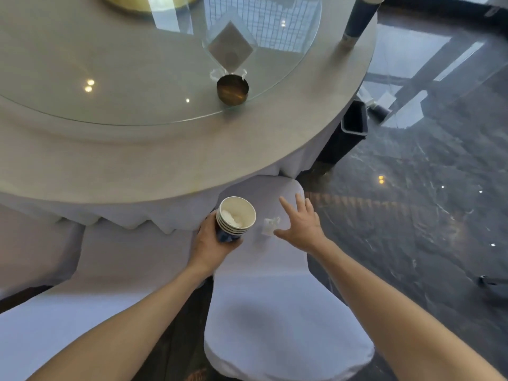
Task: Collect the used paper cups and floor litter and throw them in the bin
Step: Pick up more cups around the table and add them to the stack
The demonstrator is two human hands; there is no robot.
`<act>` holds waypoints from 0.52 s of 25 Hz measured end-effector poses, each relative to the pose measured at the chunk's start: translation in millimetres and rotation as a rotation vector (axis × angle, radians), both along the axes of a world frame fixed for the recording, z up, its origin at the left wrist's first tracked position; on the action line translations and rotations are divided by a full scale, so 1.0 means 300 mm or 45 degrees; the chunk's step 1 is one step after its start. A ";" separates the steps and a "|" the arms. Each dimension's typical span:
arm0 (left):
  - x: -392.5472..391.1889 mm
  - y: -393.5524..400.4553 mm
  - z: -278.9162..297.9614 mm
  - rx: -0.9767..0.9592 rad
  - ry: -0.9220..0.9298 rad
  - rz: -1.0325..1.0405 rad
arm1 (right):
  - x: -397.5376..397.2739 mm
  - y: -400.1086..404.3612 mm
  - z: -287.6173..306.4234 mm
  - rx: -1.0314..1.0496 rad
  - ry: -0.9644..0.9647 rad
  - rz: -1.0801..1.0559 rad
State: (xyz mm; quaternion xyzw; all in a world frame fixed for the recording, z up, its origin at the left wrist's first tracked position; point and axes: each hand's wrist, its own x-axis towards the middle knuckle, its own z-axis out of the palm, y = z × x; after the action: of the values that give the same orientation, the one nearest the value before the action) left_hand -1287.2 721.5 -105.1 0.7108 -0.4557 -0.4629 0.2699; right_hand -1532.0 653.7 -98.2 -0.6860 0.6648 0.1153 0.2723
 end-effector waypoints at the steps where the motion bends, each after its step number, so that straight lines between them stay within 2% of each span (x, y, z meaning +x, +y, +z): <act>1: -0.008 -0.013 -0.026 0.039 0.030 -0.007 | -0.008 -0.027 -0.053 0.017 0.017 0.025; 6: -0.033 -0.040 -0.239 0.111 0.112 -0.009 | -0.020 -0.143 -0.400 0.113 0.053 0.167; 10: -0.040 -0.094 -0.419 0.131 -0.012 -0.056 | -0.014 -0.196 -0.679 0.134 0.037 0.175; 13: -0.043 -0.125 -0.551 0.134 -0.022 -0.045 | 0.006 -0.201 -0.849 0.160 0.050 0.216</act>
State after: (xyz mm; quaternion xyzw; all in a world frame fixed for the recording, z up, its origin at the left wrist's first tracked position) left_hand -1300.2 684.1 -270.6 0.7197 -0.4456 -0.4849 0.2199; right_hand -1530.3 593.4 -353.0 -0.7192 0.6009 0.1927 0.2908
